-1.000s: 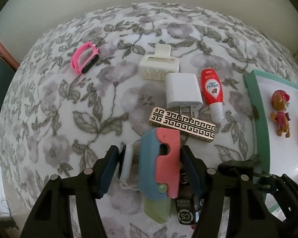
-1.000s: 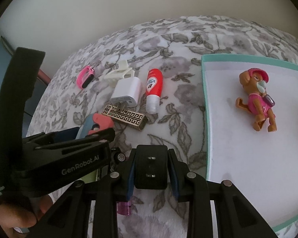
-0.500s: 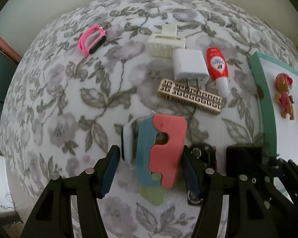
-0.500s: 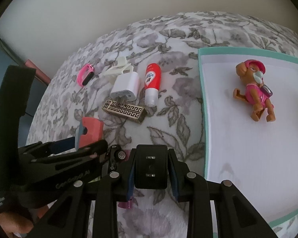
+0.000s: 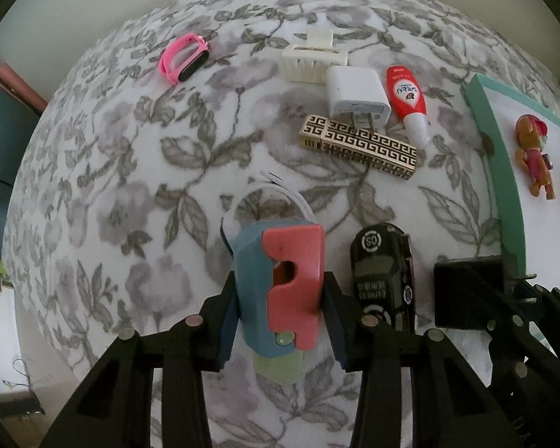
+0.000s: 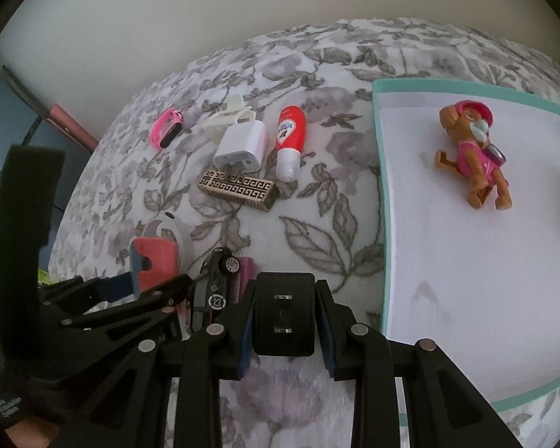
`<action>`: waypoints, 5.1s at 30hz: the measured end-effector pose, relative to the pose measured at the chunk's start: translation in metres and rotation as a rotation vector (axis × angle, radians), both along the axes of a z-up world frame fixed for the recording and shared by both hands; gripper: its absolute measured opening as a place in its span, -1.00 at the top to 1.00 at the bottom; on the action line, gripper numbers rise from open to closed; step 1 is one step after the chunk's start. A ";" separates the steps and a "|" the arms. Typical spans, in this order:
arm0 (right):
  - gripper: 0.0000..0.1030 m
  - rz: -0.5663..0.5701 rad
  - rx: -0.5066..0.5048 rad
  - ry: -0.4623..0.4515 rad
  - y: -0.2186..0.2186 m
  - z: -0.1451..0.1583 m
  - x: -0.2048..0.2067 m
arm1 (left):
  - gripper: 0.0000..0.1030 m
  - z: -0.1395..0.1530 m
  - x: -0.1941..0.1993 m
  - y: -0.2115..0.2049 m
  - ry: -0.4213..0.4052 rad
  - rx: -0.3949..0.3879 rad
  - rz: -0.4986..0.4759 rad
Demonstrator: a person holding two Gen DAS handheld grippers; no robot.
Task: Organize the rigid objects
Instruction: 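Carry the block with the left tool while the right tool carries the black charger into the tray, then open both tools to release the block and charger, then withdraw toward the pile, then grasp the white watch band with the left tool while the right tool grasps the black toy car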
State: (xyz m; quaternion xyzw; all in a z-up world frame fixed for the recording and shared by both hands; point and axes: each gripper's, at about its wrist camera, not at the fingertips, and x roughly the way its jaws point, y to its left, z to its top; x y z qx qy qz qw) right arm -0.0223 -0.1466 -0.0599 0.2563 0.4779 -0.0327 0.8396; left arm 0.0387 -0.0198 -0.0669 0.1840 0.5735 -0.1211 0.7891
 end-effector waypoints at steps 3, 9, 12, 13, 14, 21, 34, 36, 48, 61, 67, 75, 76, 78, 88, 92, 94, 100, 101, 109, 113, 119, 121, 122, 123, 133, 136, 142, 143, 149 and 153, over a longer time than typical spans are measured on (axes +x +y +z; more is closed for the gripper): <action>0.40 -0.003 0.013 -0.013 -0.001 0.005 -0.005 | 0.16 0.000 -0.010 0.009 0.021 -0.043 0.018; 0.40 -0.016 0.029 -0.053 -0.002 0.020 -0.016 | 0.16 0.018 -0.026 0.021 -0.018 -0.082 0.025; 0.40 -0.024 0.032 -0.076 -0.004 0.029 -0.024 | 0.16 0.031 -0.036 0.027 -0.054 -0.103 0.026; 0.40 -0.028 0.031 -0.085 -0.005 0.032 -0.027 | 0.16 0.033 -0.035 0.028 -0.060 -0.110 0.027; 0.40 -0.033 0.029 -0.092 -0.006 0.035 -0.029 | 0.16 0.037 -0.036 0.028 -0.069 -0.116 0.028; 0.40 -0.098 -0.036 -0.131 -0.026 0.062 -0.054 | 0.16 0.062 -0.035 0.023 -0.162 -0.151 0.028; 0.40 -0.271 -0.052 -0.050 -0.098 0.059 -0.090 | 0.16 0.077 -0.047 -0.032 -0.210 -0.263 -0.103; 0.40 -0.292 -0.043 -0.044 -0.108 0.056 -0.095 | 0.16 0.079 -0.052 -0.043 -0.207 -0.277 -0.133; 0.40 -0.424 -0.075 0.060 -0.166 0.038 -0.127 | 0.16 0.073 -0.092 -0.143 -0.172 -0.306 -0.378; 0.40 -0.449 -0.102 0.188 -0.189 0.003 -0.125 | 0.16 0.013 -0.095 -0.191 -0.070 -0.228 -0.439; 0.39 -0.420 -0.164 0.204 -0.186 -0.001 -0.115 | 0.16 -0.004 -0.085 -0.189 -0.021 -0.226 -0.419; 0.39 -0.416 -0.165 0.211 -0.184 0.001 -0.113 | 0.13 -0.002 -0.076 -0.185 0.025 -0.244 -0.410; 0.39 -0.416 -0.167 0.211 -0.184 0.002 -0.111 | 0.07 0.000 -0.076 -0.183 0.029 -0.248 -0.408; 0.32 -0.416 -0.176 0.206 -0.184 0.004 -0.110 | -0.08 0.005 -0.073 -0.181 0.042 -0.269 -0.405; 0.19 -0.452 -0.250 0.095 -0.180 0.049 -0.118 | -0.11 0.054 -0.059 -0.161 -0.032 -0.351 -0.379; 0.20 -0.454 -0.283 0.037 -0.173 0.069 -0.120 | -0.12 0.074 -0.049 -0.147 -0.086 -0.367 -0.346; 0.20 -0.455 -0.302 0.014 -0.169 0.078 -0.120 | -0.15 0.081 -0.041 -0.138 -0.108 -0.372 -0.323; -0.20 -0.473 -0.329 -0.033 -0.161 0.088 -0.121 | -0.36 0.093 -0.025 -0.112 -0.160 -0.353 -0.255; -0.20 -0.473 -0.323 -0.033 -0.161 0.087 -0.120 | -0.36 0.093 -0.022 -0.110 -0.164 -0.347 -0.247; -0.58 -0.456 -0.296 -0.026 -0.153 0.076 -0.109 | -0.61 0.080 0.002 -0.079 -0.152 -0.282 -0.150; -0.81 -0.443 -0.304 -0.029 -0.144 0.077 -0.101 | -0.78 0.078 0.015 -0.057 -0.163 -0.283 -0.103; -1.00 -0.417 -0.306 -0.041 -0.128 0.079 -0.088 | -0.81 0.083 0.038 -0.012 -0.200 -0.276 0.011; -1.00 -0.405 -0.323 -0.048 -0.121 0.081 -0.083 | -0.86 0.085 0.047 0.007 -0.219 -0.269 0.062; -1.00 -0.397 -0.331 -0.055 -0.116 0.082 -0.079 | -0.92 0.087 0.050 0.016 -0.233 -0.268 0.085; -1.00 -0.386 -0.336 -0.063 -0.112 0.084 -0.076 | -0.95 0.089 0.053 0.024 -0.248 -0.270 0.106; -1.00 -0.186 -0.319 -0.126 -0.039 0.087 -0.025 | -0.96 0.092 0.080 0.098 -0.290 -0.216 0.271; -1.00 -0.110 -0.321 -0.109 -0.011 0.078 -0.007 | -0.96 0.087 0.084 0.110 -0.261 -0.219 0.293; -1.00 0.020 -0.341 -0.056 0.040 0.055 0.019 | -0.96 0.068 0.091 0.114 -0.186 -0.208 0.301; -1.00 0.039 -0.346 -0.044 0.046 0.050 0.023 | -0.96 0.062 0.092 0.113 -0.163 -0.206 0.297; -0.99 0.125 -0.384 0.043 0.076 0.016 0.040 | -0.96 0.032 0.095 0.094 -0.043 -0.209 0.245; -0.88 0.163 -0.407 0.078 0.087 0.001 0.045 | -0.96 0.018 0.096 0.083 0.016 -0.233 0.221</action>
